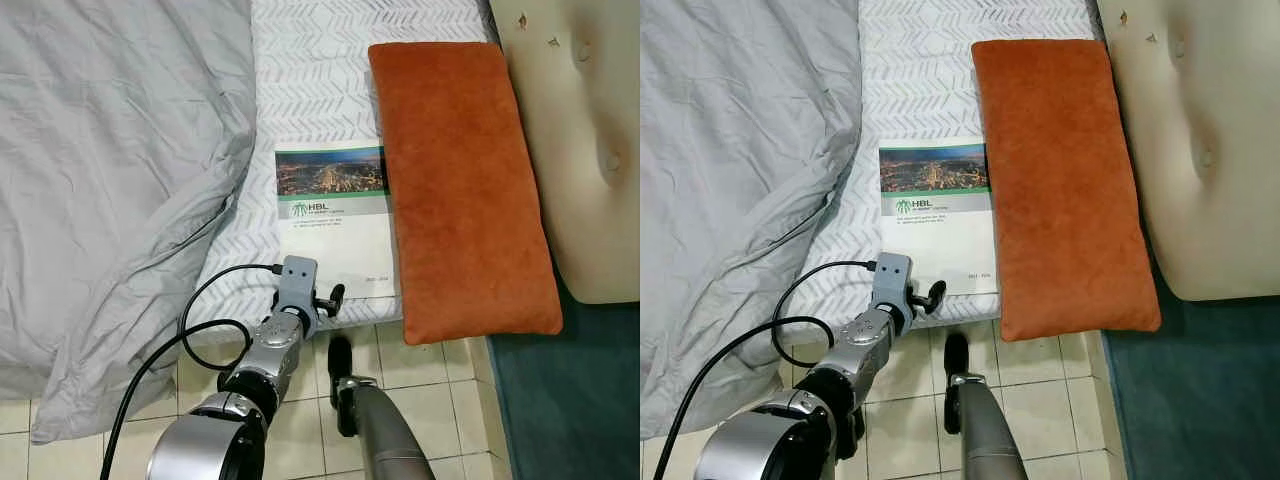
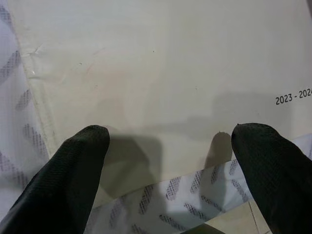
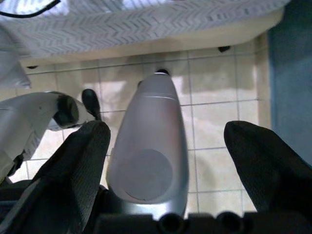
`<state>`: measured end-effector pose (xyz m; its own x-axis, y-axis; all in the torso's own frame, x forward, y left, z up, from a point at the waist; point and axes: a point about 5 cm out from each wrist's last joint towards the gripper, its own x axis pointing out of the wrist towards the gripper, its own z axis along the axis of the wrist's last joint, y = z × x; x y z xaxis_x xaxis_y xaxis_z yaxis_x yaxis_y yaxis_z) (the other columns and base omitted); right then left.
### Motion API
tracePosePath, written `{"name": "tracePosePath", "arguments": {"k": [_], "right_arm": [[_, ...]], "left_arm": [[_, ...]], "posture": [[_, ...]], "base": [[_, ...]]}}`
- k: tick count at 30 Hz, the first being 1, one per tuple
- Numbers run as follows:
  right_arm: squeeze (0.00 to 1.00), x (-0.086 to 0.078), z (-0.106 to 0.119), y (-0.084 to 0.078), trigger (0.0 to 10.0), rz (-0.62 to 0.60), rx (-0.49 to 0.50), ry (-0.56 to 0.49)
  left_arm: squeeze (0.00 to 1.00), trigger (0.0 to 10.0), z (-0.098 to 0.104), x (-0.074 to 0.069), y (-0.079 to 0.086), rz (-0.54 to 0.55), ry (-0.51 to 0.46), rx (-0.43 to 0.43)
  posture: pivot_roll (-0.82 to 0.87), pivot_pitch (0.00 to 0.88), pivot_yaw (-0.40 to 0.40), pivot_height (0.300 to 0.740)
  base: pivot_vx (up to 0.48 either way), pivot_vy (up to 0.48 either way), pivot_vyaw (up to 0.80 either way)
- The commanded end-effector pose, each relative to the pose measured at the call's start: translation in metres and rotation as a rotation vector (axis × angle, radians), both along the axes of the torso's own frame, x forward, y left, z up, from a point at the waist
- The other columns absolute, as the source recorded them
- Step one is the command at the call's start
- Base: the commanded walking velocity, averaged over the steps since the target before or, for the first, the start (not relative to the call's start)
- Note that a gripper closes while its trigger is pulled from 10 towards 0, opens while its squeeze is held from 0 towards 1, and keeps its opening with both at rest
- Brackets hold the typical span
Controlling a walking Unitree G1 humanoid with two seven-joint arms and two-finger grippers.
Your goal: Clean up the room
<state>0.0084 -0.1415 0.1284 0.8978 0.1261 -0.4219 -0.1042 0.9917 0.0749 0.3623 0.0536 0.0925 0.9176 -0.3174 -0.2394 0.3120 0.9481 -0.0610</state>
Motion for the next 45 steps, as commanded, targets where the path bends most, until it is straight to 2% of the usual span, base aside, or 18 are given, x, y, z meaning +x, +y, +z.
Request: {"name": "tracePosePath", "arguments": {"k": [1, 4, 7, 8, 12, 13, 14, 15, 17, 20, 21, 25, 27, 28, 31, 33, 36, 45], "right_arm": [[0.0, -0.009, -0.015, 0.002, 10.0, 0.041, 0.007, 0.087], [0.0, 0.003, -0.028, -0.001, 10.0, 0.048, 0.002, 0.06], [0.0, 0.036, -0.04, -0.006, 10.0, 0.058, 0.004, -0.028], [0.0, 0.036, -0.04, -0.006, 10.0, 0.058, 0.004, -0.028], [0.0, 0.081, -0.061, -0.02, 10.0, 0.019, 0.023, -0.094], [0.0, 0.103, -0.065, -0.027, 10.0, 0.002, 0.031, -0.133], [0.0, 0.103, -0.065, -0.027, 10.0, 0.002, 0.031, -0.133], [0.0, 0.123, -0.064, -0.032, 10.0, -0.007, 0.032, -0.182], [0.0, 0.145, -0.063, -0.037, 10.0, -0.015, 0.022, -0.237], [0.0, 0.167, -0.059, -0.04, 10.0, -0.019, 0.017, -0.292], [0.0, 0.175, -0.058, -0.041, 10.0, -0.018, 0.015, -0.313], [0.0, 0.197, -0.057, -0.045, 10.0, -0.022, 0.005, -0.346], [0.0, 0.213, -0.055, -0.047, 10.0, -0.033, 0.011, -0.369], [0.0, 0.213, -0.055, -0.047, 10.0, -0.033, 0.011, -0.369], [0.0, 0.23, -0.049, -0.047, 10.0, -0.055, 0.019, -0.41], [0.0, 0.236, -0.048, -0.047, 10.0, -0.074, 0.039, -0.421], [0.0, 0.24, -0.053, -0.042, 10.0, -0.065, 0.039, -0.405], [0.0, 0.247, -0.063, -0.038, 10.0, -0.03, 0.033, -0.373]], "left_arm": [[0.0, 10.0, -0.026, -0.017, -0.007, -0.016, 0.112, -0.027], [0.0, 10.0, -0.023, -0.017, -0.011, -0.035, 0.071, -0.058], [0.0, 10.0, -0.007, -0.014, -0.008, -0.091, -0.068, -0.113], [0.0, 10.0, -0.007, -0.014, -0.008, -0.091, -0.068, -0.113], [0.0, 10.0, 0.005, -0.016, 0.001, -0.144, -0.186, -0.121], [0.0, 10.0, 0.009, -0.018, 0.008, -0.164, -0.239, -0.091], [0.0, 10.0, 0.009, -0.018, 0.008, -0.164, -0.239, -0.091], [0.0, 10.0, 0.016, -0.021, 0.019, -0.162, -0.299, -0.063], [0.0, 10.0, 0.022, -0.025, 0.033, -0.152, -0.356, -0.018], [0.0, 10.0, 0.029, -0.032, 0.052, -0.12, -0.415, 0.032], [0.0, 10.0, 0.032, -0.037, 0.063, -0.086, -0.435, 0.037], [0.0, 10.0, 0.029, -0.053, 0.087, -0.008, -0.444, 0.091], [0.0, 10.0, 0.013, -0.075, 0.105, 0.091, -0.382, 0.128], [0.0, 10.0, 0.013, -0.075, 0.105, 0.091, -0.382, 0.128], [0.0, 10.0, -0.014, -0.099, 0.114, 0.198, -0.294, 0.151], [0.0, 10.0, -0.031, -0.11, 0.112, 0.225, -0.218, 0.101], [0.0, 10.0, -0.047, -0.111, 0.107, 0.205, -0.157, 0.107], [0.0, 10.0, -0.04, -0.092, 0.105, 0.204, -0.135, 0.101]], "posture": [[-0.41, 0.696, -0.088, 0.74], [-0.37, 0.646, -0.07, 0.74], [-0.28, 0.491, -0.025, 0.74], [-0.28, 0.491, -0.025, 0.74], [-0.2, 0.353, -0.001, 0.74], [-0.17, 0.309, 0.013, 0.74], [-0.17, 0.309, 0.013, 0.74], [-0.15, 0.261, 0.019, 0.74], [-0.1, 0.169, 0.006, 0.74], [-0.07, 0.14, 0.006, 0.74], [-0.04, 0.084, -0.004, 0.74], [0.0, 0.037, -0.018, 0.74], [0.01, 0.016, -0.024, 0.74], [0.01, 0.016, -0.024, 0.74], [0.03, 0.0, -0.034, 0.74], [0.03, 0.0, -0.04, 0.74], [0.03, 0.0, -0.044, 0.74], [0.02, 0.0, -0.036, 0.74]], "base": [[0.0, 0.0, 0.0], [0.0, 0.0, 0.0], [0.0, 0.0, 0.0], [0.0, 0.0, 0.0], [0.0, 0.0, 0.0], [0.0, 0.0, 0.0], [0.0, 0.0, 0.0], [0.0, 0.0, 0.0], [0.0, 0.0, 0.0], [0.0, 0.0, 0.0], [0.0, 0.0, 0.0], [0.0, 0.0, 0.0], [0.0, 0.0, 0.0], [0.0, 0.0, 0.0], [0.0, 0.0, 0.0], [0.0, 0.0, 0.0], [0.0, 0.431, -0.18], [0.0, 0.473, -0.75]]}}
